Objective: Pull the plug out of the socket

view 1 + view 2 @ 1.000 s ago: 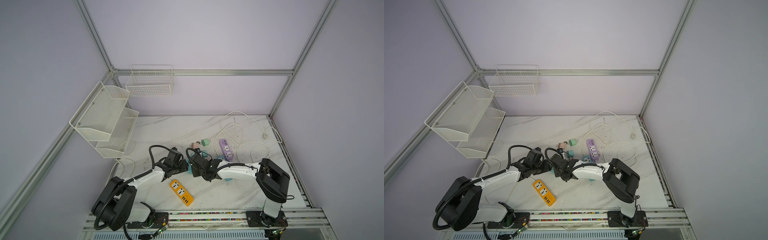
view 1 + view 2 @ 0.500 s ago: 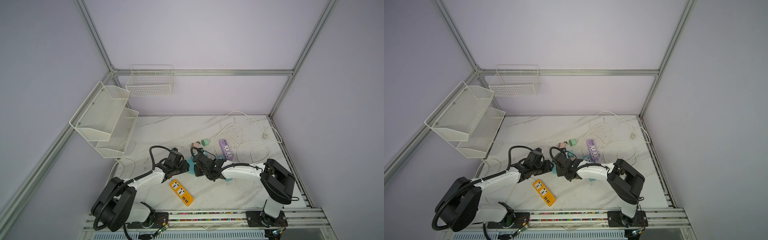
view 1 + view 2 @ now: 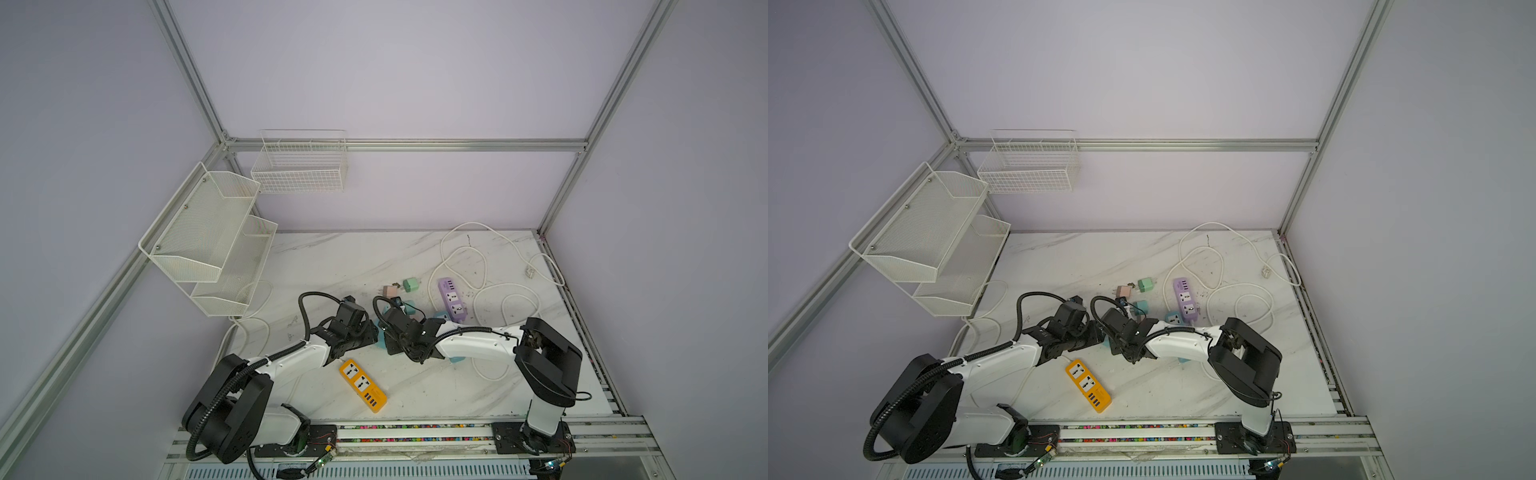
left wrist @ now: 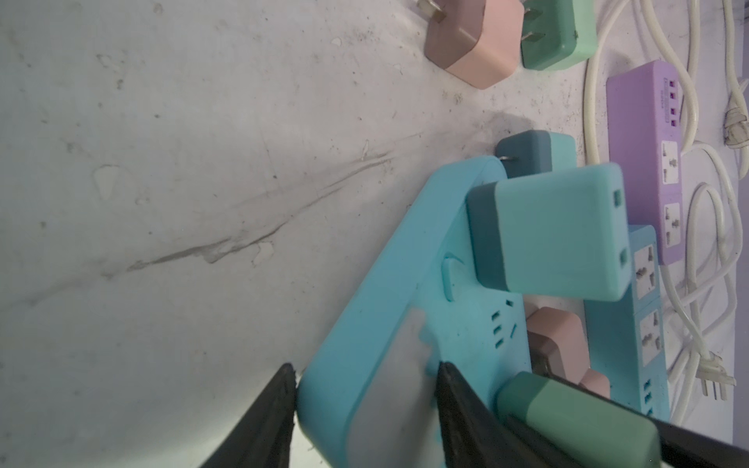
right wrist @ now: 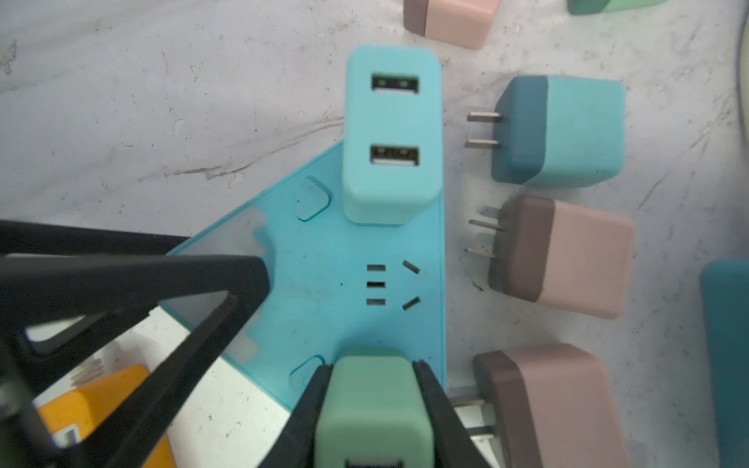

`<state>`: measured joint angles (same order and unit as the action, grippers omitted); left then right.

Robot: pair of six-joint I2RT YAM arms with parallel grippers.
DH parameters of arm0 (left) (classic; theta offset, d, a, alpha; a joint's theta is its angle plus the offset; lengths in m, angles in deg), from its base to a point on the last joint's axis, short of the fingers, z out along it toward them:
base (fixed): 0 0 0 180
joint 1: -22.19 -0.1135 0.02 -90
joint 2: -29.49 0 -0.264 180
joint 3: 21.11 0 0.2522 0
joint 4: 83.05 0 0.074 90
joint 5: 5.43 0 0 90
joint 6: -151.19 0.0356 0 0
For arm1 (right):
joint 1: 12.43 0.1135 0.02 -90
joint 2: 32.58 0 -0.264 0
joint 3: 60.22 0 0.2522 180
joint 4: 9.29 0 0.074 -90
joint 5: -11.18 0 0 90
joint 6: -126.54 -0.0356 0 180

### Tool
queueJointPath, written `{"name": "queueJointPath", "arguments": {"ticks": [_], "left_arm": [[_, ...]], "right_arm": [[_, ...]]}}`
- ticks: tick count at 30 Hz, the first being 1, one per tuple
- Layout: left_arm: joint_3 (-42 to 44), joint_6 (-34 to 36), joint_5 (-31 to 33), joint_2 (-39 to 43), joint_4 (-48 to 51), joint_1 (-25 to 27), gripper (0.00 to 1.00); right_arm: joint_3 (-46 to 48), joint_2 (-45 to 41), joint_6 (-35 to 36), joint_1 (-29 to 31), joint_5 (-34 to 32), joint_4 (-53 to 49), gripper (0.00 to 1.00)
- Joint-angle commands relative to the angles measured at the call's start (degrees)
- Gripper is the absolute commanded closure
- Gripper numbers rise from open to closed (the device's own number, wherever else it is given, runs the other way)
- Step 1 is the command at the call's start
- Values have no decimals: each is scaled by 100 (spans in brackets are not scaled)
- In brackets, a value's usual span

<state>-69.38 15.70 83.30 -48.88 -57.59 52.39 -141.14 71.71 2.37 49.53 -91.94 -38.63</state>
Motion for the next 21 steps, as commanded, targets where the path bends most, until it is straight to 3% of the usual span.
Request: {"name": "queueJointPath", "arguments": {"ticks": [1,5,7,14,19,21], "left_arm": [[397,67,438,-424,1593,57,47],[374,58,486,-434,1602,92,47],[365,58,504,-450,1616,108,47],[354,41,532,-453,1633,118,47],[365,41,530,-425,1642,125,47],[352,45,523,-425,1639,127,47]], "right_arm": [[-142,-157,34,5,81,517,66],[469,-748,-151,-445,247,811,66],[446,-840,-94,-447,-24,680,66],[-200,-214,84,29,69,464,66],[107,-626,-102,-139,-246,342,66],[107,-727,-140,-140,-384,106,61]]}}
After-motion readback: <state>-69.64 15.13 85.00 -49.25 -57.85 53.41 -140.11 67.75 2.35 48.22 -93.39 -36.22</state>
